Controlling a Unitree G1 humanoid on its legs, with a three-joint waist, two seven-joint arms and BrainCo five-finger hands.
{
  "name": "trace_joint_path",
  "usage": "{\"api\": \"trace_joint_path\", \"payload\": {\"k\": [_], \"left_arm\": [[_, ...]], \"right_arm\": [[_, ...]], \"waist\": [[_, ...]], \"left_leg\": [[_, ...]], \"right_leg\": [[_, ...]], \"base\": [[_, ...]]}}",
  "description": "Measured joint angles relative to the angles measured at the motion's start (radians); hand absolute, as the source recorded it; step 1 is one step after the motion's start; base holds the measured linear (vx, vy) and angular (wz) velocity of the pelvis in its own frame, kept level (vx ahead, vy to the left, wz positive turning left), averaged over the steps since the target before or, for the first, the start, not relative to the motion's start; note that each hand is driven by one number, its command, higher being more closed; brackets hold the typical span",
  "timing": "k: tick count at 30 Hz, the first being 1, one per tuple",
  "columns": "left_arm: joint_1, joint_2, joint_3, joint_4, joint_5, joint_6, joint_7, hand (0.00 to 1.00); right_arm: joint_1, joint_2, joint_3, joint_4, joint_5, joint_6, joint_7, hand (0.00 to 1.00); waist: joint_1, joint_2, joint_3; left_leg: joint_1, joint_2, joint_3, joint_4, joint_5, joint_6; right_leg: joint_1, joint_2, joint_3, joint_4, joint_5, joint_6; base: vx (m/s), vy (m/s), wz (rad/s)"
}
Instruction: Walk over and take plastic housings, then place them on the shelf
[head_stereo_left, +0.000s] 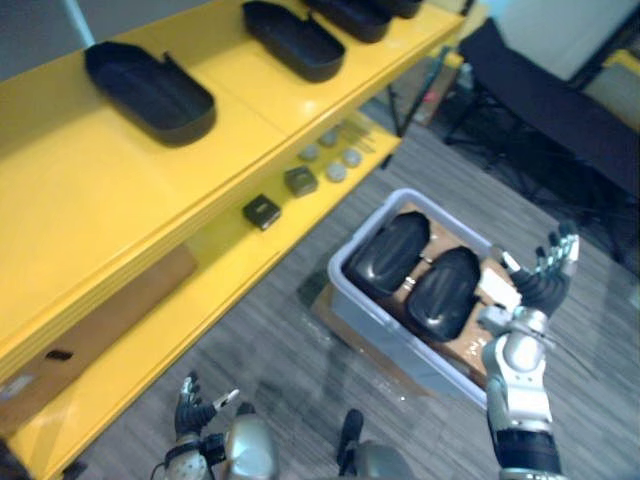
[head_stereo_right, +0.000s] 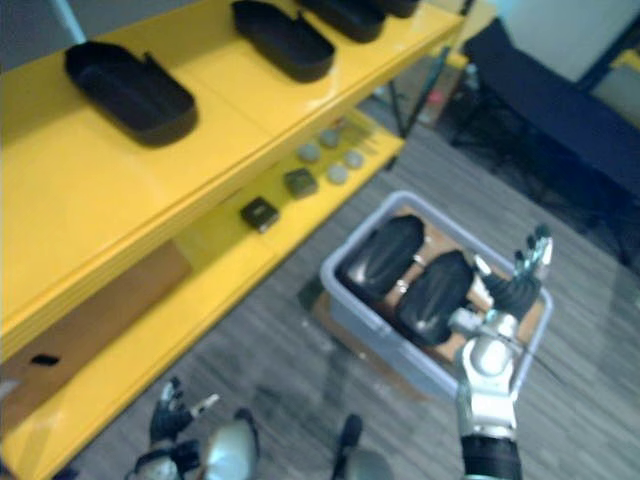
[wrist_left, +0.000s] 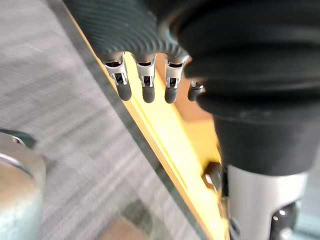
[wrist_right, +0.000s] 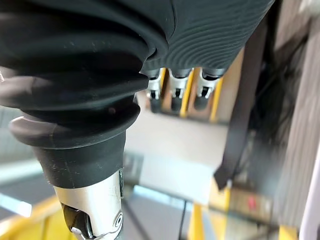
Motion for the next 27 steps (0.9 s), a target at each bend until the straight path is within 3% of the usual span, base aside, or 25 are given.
{"api": "trace_joint_path", "payload": {"k": [3,5,7,10,15,19,21,25,27], "left_arm": [[-0.010,0.004,-0.001,0.000,-0.003,0.000,0.003,0.00],[-0.025,0.009,0.001,0.000,-0.009,-0.003,0.014,0.00],[-0.041,0.021,-0.006,0.001,-0.043,-0.007,0.025,0.00],[-0.080,0.037,-0.028,0.011,-0.043,-0.014,0.028,0.00],[-0.138,0.039,-0.087,0.011,-0.044,-0.032,0.023,0.00],[-0.177,0.040,-0.118,0.022,-0.041,-0.023,0.039,0.00],[-0.192,0.040,-0.117,0.033,-0.042,-0.014,0.047,0.00],[-0.212,0.041,-0.115,0.094,-0.045,-0.009,0.061,0.00],[-0.212,0.036,-0.116,0.102,-0.049,-0.007,0.066,0.00]], "right_arm": [[0.071,-0.025,-0.041,0.000,0.005,0.006,0.016,0.00],[0.080,-0.058,-0.064,0.000,0.005,0.011,0.030,0.00],[0.086,-0.076,-0.083,0.000,0.005,0.012,0.054,0.00],[0.119,-0.076,-0.104,0.007,0.005,0.028,0.056,0.00],[0.115,-0.074,-0.114,0.065,0.005,0.039,0.073,0.00],[0.014,-0.073,-0.114,0.124,0.015,0.034,0.040,0.00],[-0.066,-0.077,-0.115,0.184,0.026,0.032,-0.013,0.00],[-0.201,-0.087,-0.111,0.242,0.027,0.032,-0.063,0.00],[-0.264,-0.130,-0.111,0.261,0.044,0.032,-0.083,0.00]], "waist": [[-0.053,0.020,-0.029],[-0.077,0.027,-0.033],[-0.080,0.030,-0.034],[-0.099,0.023,-0.029],[-0.093,0.026,0.020],[-0.066,0.027,0.125],[-0.055,0.044,0.167],[-0.030,0.064,0.182],[-0.024,0.078,0.194]], "left_leg": [[0.004,0.046,0.089,0.076,-0.069,-0.009],[0.008,0.042,0.088,0.118,-0.095,-0.017],[0.018,0.045,0.086,0.136,-0.119,-0.008],[0.016,0.046,0.102,0.136,-0.127,-0.001],[-0.042,0.051,0.084,0.149,-0.132,0.000],[-0.106,0.048,0.066,0.171,-0.127,0.004],[-0.148,0.045,0.028,0.181,-0.123,0.003],[-0.199,0.034,-0.014,0.180,-0.112,0.006],[-0.209,0.020,-0.031,0.176,-0.107,0.011]], "right_leg": [[-0.046,0.026,0.105,-0.011,0.020,0.003],[-0.071,0.036,0.170,-0.031,0.048,0.008],[-0.085,0.044,0.193,-0.075,0.090,-0.026],[-0.100,0.042,0.185,-0.087,0.112,-0.045],[-0.150,0.036,0.122,-0.088,0.124,-0.050],[-0.193,0.019,0.072,-0.085,0.168,-0.043],[-0.211,0.015,0.036,-0.078,0.187,-0.012],[-0.258,0.014,0.019,-0.048,0.185,-0.005],[-0.275,0.002,0.009,-0.010,0.162,0.003]], "base": [[-0.12,0.165,-1.16],[-0.07,0.131,-1.31],[-0.03,0.175,-1.47],[0.00,0.059,-0.38],[-0.02,-0.023,-0.05],[-0.03,-0.034,0.07],[-0.01,-0.024,0.31],[0.03,-0.004,0.17],[0.02,0.017,0.25]]}}
